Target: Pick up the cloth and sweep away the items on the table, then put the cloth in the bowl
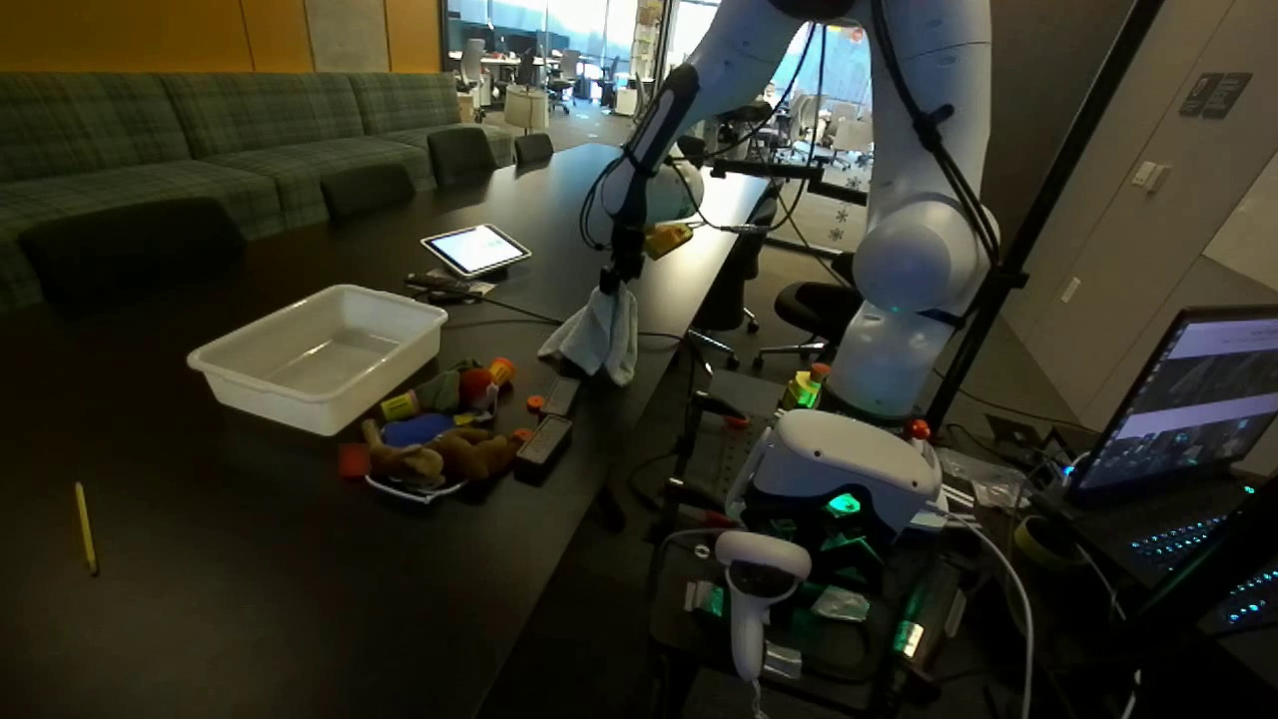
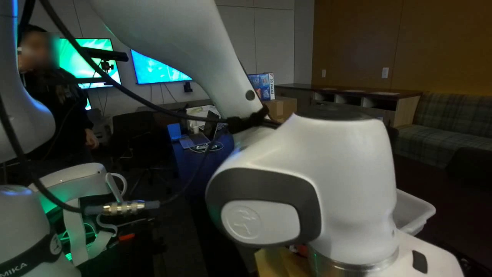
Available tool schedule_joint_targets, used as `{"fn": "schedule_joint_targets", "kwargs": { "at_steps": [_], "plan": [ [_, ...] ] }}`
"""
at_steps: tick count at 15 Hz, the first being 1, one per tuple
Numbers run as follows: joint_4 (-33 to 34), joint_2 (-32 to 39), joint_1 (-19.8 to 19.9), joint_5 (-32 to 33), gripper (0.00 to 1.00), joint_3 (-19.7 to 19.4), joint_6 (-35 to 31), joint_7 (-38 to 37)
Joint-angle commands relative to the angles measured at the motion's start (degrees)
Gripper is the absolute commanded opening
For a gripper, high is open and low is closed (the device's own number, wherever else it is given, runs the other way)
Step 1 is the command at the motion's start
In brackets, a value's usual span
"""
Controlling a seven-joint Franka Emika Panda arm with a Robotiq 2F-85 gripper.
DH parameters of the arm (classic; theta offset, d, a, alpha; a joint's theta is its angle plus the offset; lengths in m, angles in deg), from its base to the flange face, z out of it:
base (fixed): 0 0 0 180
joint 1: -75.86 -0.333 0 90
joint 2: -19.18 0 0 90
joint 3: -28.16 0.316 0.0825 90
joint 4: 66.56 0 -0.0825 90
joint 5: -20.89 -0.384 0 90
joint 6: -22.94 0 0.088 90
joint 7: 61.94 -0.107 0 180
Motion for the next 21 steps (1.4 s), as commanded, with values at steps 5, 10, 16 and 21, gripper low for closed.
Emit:
{"fn": "schedule_joint_targets", "kwargs": {
  "at_steps": [5,10,16,21],
  "plan": [
    [-11.7,-18.0,-3.7,11.1,0.02,-8.3,-0.5,-3.6],
    [-16.3,-21.1,-7.2,28.7,0.02,-10.6,2.5,-11.5],
    [-18.1,-17.0,-11.6,37.4,0.02,-8.6,2.4,-20.5],
    [-16.2,-9.4,-13.6,33.3,0.02,-7.5,0.6,-20.0]
  ]
}}
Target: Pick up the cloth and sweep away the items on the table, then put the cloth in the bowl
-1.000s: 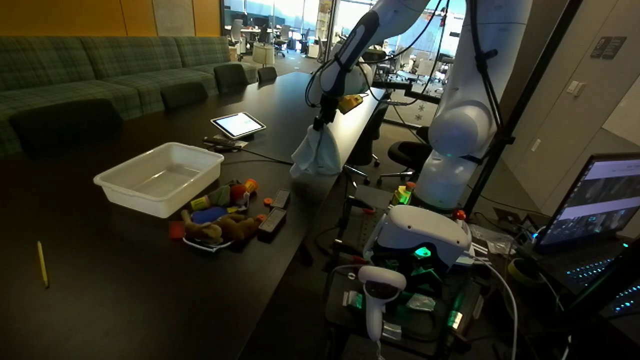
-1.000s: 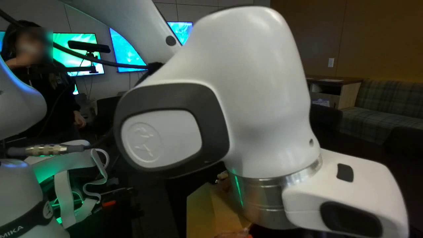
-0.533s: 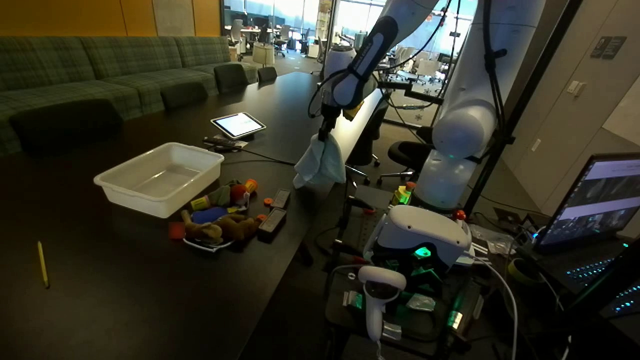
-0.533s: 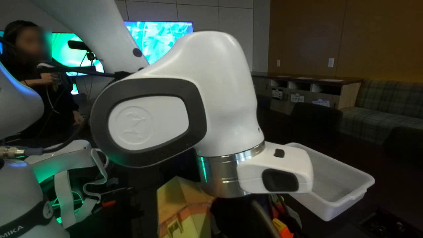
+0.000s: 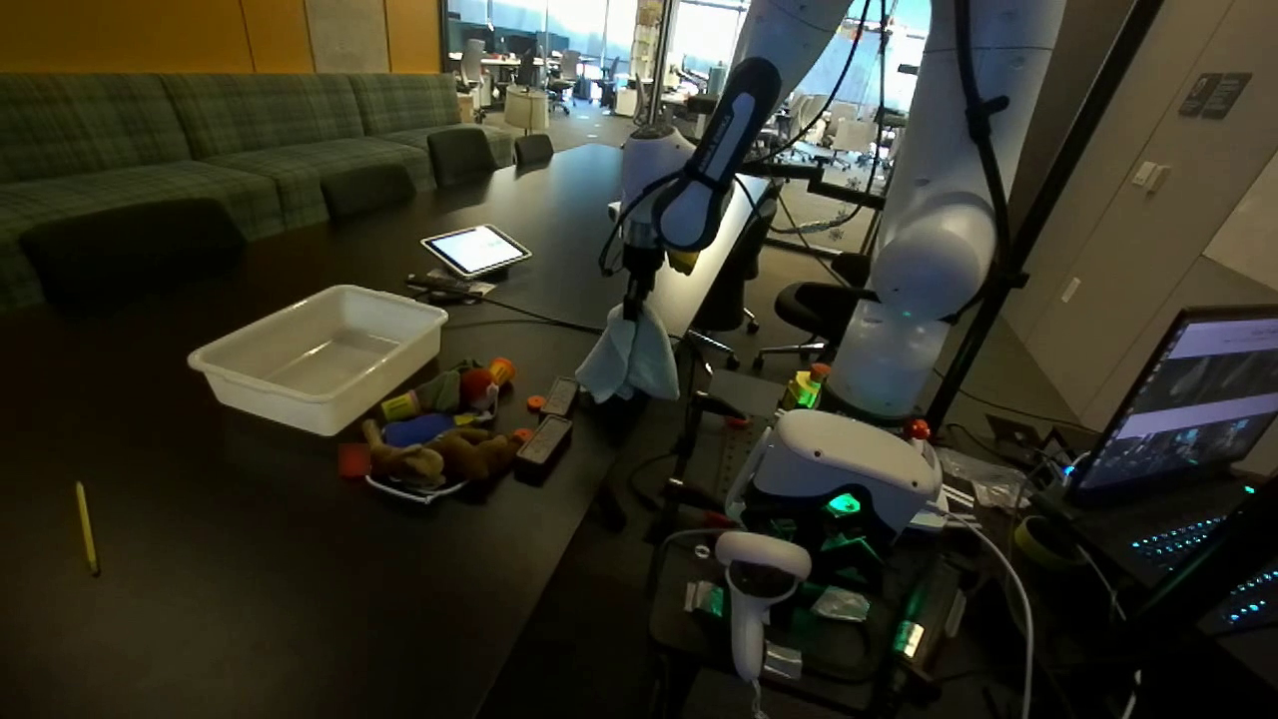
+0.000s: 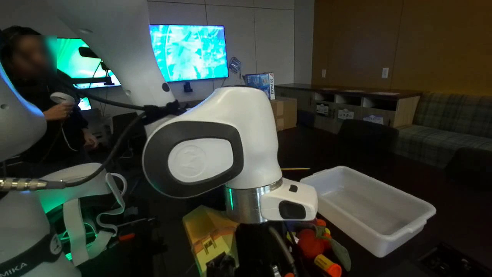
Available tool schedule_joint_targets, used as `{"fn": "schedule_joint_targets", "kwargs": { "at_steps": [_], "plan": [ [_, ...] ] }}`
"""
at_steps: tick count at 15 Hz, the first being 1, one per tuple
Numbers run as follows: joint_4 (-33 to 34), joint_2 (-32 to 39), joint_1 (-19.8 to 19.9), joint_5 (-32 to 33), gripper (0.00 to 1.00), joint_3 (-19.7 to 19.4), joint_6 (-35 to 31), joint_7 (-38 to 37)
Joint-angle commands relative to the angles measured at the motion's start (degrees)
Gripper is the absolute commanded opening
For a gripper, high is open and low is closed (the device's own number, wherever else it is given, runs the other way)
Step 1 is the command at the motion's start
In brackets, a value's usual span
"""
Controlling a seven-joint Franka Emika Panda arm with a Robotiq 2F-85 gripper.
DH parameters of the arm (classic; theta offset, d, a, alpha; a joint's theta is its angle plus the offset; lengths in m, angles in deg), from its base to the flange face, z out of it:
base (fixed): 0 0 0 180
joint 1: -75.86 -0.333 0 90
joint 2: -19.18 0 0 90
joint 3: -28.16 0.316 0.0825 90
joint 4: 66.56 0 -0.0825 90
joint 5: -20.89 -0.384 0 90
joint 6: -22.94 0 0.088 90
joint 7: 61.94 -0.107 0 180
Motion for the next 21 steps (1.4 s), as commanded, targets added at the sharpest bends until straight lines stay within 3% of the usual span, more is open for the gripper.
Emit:
{"fn": "schedule_joint_targets", "kwargs": {
  "at_steps": [1,11,16,21],
  "plan": [
    [2.7,6.7,-0.8,-2.8,0.02,0.5,-2.1,0.1],
    [18.7,29.3,1.3,-20.0,0.02,2.1,-11.4,0.1],
    [25.6,38.3,0.8,-26.1,0.02,1.7,-10.3,-1.0],
    [24.1,40.3,-4.6,-28.3,0.02,-2.0,-8.9,-5.2]
  ]
}}
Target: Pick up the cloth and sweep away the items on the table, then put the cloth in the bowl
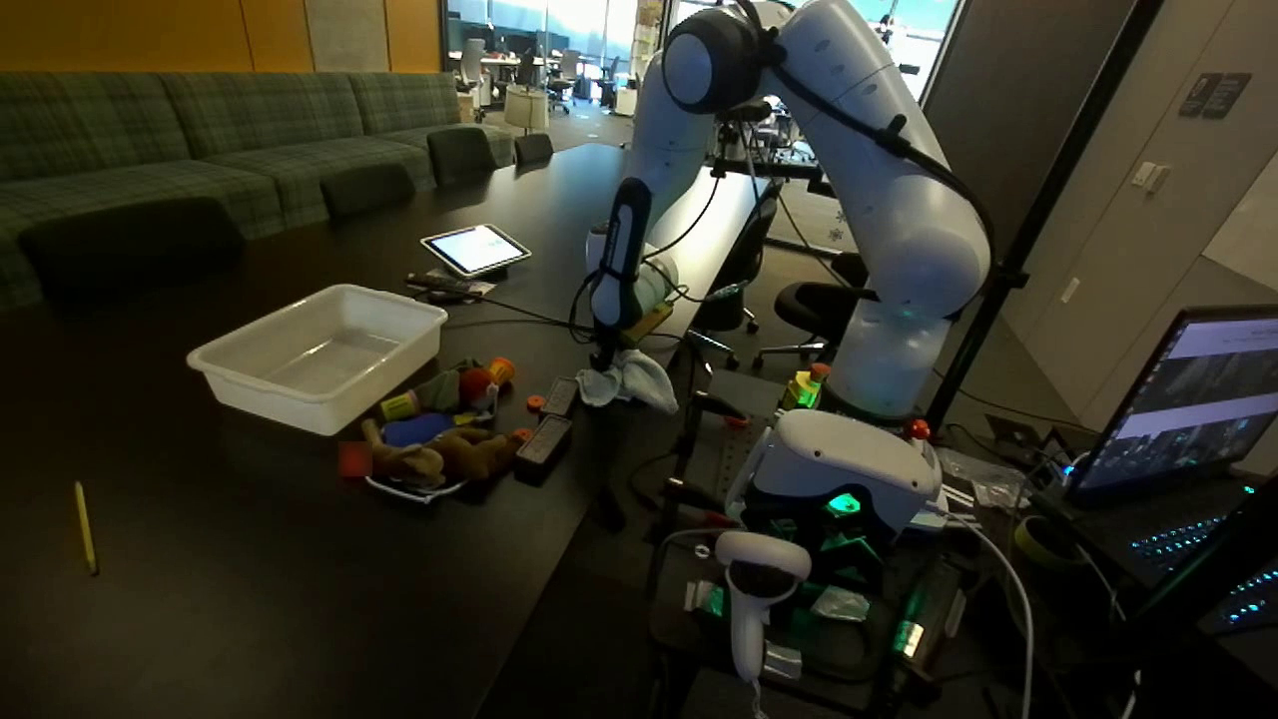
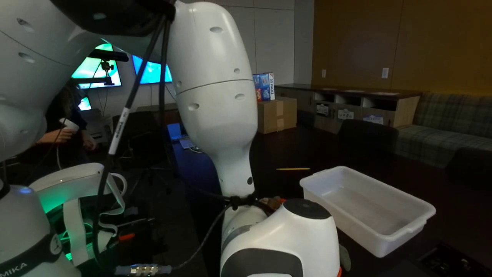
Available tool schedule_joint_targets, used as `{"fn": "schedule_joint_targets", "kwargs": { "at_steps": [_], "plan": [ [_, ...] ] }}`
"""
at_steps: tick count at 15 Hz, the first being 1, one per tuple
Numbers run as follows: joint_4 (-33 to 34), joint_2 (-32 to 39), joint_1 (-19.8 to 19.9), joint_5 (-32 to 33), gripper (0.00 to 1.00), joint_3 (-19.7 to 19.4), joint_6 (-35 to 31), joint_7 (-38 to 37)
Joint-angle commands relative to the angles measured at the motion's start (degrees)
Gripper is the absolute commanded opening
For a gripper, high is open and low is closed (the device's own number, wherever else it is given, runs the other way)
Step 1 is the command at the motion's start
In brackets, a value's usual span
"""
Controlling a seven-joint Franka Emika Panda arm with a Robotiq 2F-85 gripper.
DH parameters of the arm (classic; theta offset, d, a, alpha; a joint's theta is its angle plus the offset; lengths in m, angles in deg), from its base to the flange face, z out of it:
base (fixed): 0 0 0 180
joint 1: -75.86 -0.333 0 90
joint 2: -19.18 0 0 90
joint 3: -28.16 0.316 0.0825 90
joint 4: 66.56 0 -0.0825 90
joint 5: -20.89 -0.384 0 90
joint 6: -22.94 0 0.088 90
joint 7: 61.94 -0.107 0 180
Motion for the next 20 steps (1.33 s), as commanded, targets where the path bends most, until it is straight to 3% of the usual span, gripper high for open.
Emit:
{"fn": "schedule_joint_targets", "kwargs": {
  "at_steps": [1,5,7,15,20],
  "plan": [
    [-0.8,2.1,-6.3,-2.7,0.02,-4.2,2.2,-5.5],
    [-2.4,1.0,-13.4,-5.5,0.02,-7.4,8.0,-14.7],
    [-3.5,-0.5,-16.1,-7.0,0.02,-6.9,12.1,-19.1],
    [-2.6,-5.1,-21.2,-14.5,0.02,2.8,25.4,-33.0],
    [-0.4,-5.9,-23.9,-20.8,0.02,10.7,28.0,-41.8]
  ]
}}
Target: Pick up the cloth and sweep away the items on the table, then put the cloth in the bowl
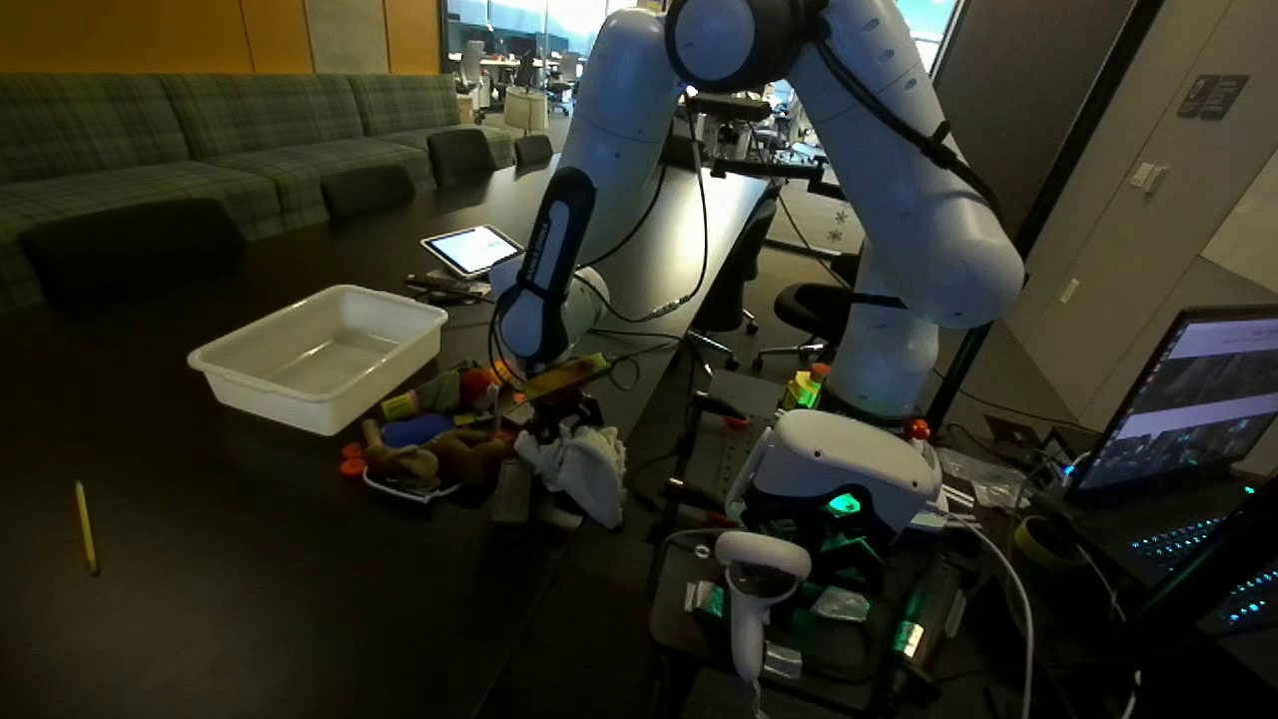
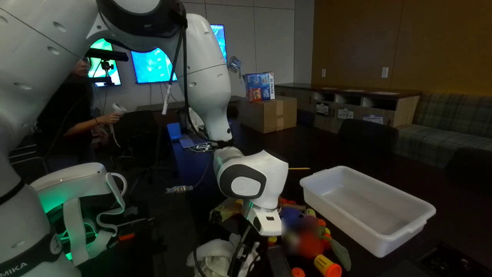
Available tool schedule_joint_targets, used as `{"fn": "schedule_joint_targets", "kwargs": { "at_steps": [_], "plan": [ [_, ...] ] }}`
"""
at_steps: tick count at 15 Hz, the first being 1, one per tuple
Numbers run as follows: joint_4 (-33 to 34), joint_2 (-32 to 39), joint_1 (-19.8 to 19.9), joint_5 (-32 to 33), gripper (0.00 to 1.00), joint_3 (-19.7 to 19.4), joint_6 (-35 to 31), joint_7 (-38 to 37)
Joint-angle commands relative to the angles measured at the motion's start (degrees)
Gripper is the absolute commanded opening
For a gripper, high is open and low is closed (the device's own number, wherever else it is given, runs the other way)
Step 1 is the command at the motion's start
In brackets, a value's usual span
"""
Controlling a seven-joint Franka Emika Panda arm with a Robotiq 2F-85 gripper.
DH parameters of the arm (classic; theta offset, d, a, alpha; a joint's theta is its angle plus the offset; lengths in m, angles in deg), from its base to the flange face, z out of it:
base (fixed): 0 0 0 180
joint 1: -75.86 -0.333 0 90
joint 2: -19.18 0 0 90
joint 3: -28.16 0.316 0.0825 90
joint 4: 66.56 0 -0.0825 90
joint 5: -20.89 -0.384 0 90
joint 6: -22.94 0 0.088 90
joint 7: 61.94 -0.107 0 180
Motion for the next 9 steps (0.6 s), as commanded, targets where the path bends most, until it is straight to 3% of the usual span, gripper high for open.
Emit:
{"fn": "schedule_joint_targets", "kwargs": {
  "at_steps": [1,9],
  "plan": [
    [1.7,-0.7,-2.1,-4.5,0.02,5.3,1.6,-6.8],
    [8.2,-0.1,-6.6,-11.1,0.02,17.3,2.1,-15.8]
  ]
}}
